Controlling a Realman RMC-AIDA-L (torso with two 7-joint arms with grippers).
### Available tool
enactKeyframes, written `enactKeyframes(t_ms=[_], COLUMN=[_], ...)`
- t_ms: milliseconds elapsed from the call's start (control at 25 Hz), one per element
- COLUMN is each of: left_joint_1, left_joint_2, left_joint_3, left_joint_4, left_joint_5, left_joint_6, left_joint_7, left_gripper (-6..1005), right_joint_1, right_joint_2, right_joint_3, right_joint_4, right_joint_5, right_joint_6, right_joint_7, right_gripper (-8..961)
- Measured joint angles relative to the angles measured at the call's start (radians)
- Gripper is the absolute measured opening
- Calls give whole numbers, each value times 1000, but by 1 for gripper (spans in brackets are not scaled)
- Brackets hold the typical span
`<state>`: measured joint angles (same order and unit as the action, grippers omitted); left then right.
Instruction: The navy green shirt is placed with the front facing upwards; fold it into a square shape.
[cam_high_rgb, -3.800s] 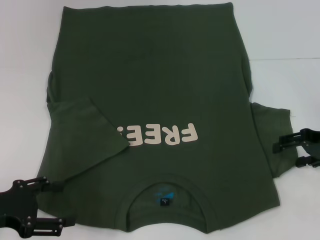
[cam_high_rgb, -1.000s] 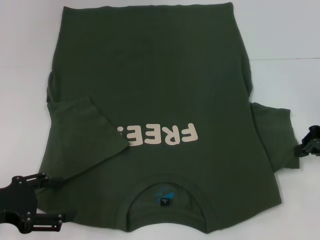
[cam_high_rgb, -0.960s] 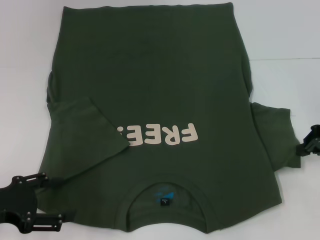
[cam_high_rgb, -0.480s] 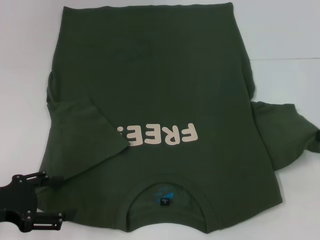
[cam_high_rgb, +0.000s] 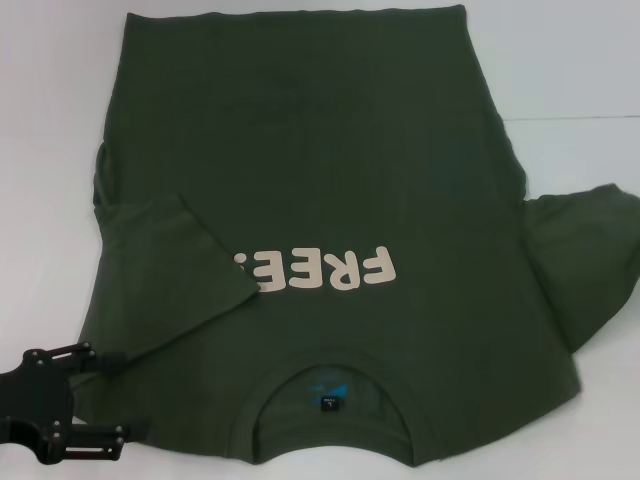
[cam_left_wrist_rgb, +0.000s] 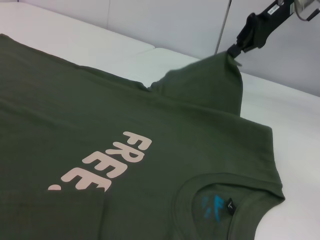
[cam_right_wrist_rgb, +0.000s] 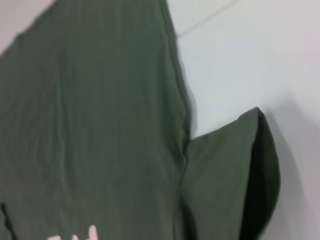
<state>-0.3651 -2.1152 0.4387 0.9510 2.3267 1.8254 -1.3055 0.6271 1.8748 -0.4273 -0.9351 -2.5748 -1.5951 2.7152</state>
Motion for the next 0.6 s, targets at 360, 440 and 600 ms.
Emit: enactKeyframes(t_ms=[360,440,600], left_joint_1=[0,0,0], left_joint_2=[0,0,0], left_joint_3=[-1,-1,0], left_joint_4=[0,0,0], left_joint_5=[-1,-1,-2], left_joint_6=[0,0,1], left_joint_7=[-1,-5,-10], left_gripper=[907,907,908], right_joint_1=[-19,-19,-6], right_joint_2=[-8,-8,-6], right_joint_3=[9,7,1], right_joint_4=[-22,-23,-23], right_joint_5=[81,122,158], right_joint_6=[-26,-37,-56], right_joint_7=[-18,-27,-39], right_gripper=[23,23,24])
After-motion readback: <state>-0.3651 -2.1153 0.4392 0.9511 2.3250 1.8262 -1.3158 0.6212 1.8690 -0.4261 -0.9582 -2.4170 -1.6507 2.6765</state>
